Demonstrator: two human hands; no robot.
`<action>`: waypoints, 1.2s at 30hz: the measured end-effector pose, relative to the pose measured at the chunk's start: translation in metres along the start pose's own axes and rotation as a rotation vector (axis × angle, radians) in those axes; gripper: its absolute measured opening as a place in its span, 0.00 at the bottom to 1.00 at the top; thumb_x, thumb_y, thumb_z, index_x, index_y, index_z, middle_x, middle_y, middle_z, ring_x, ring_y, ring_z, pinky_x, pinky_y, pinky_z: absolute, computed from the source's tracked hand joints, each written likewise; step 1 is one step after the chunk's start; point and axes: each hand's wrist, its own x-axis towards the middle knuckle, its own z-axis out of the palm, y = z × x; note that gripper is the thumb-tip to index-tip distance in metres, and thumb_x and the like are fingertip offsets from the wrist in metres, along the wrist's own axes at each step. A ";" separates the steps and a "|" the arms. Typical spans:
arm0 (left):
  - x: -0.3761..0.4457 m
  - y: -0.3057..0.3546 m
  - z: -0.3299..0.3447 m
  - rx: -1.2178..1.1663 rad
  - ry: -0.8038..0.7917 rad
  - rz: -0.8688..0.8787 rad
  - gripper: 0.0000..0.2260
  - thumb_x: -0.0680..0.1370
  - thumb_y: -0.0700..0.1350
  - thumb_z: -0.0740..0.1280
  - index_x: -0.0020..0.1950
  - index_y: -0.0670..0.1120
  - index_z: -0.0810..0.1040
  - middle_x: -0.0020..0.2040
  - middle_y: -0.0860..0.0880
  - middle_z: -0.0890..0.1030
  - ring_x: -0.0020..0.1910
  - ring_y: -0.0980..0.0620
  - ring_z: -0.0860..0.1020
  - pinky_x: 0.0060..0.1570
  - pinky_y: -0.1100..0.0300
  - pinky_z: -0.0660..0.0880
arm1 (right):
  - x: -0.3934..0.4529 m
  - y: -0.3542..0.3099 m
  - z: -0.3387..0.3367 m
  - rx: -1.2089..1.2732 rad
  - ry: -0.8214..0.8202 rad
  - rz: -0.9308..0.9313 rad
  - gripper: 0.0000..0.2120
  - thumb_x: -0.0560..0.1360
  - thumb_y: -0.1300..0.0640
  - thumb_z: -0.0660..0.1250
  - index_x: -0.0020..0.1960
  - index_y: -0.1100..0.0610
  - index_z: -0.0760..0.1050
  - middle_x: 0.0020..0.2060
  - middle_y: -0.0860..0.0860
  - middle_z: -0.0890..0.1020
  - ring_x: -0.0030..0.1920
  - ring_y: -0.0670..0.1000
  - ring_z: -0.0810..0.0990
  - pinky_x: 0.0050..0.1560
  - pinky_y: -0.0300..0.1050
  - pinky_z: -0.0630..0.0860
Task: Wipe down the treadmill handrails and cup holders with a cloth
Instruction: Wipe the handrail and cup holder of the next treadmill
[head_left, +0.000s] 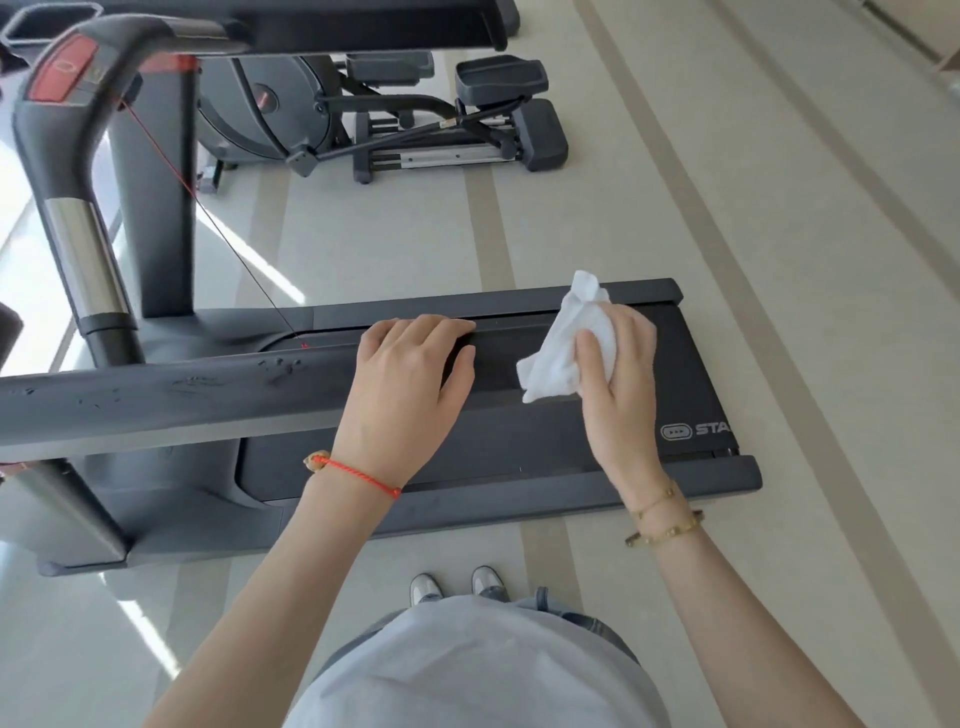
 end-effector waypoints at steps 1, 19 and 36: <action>-0.001 0.001 0.001 0.000 0.008 -0.005 0.11 0.82 0.44 0.61 0.61 0.45 0.80 0.55 0.50 0.82 0.51 0.47 0.79 0.65 0.49 0.68 | -0.008 0.002 0.000 -0.065 0.003 -0.067 0.16 0.80 0.46 0.58 0.65 0.49 0.69 0.65 0.45 0.67 0.67 0.45 0.68 0.68 0.42 0.66; -0.029 -0.040 -0.031 0.071 0.204 -0.141 0.10 0.81 0.41 0.63 0.60 0.44 0.80 0.55 0.48 0.82 0.58 0.44 0.77 0.68 0.49 0.64 | 0.026 -0.060 0.035 -0.748 -0.392 -0.647 0.22 0.78 0.39 0.57 0.61 0.52 0.77 0.60 0.52 0.77 0.53 0.57 0.76 0.56 0.52 0.71; -0.100 -0.235 -0.132 0.105 0.334 -0.299 0.11 0.80 0.40 0.62 0.61 0.45 0.80 0.55 0.47 0.82 0.58 0.44 0.78 0.65 0.40 0.68 | -0.037 -0.168 0.235 -0.777 -0.490 -0.778 0.19 0.83 0.46 0.51 0.63 0.53 0.74 0.61 0.54 0.76 0.47 0.58 0.74 0.48 0.54 0.74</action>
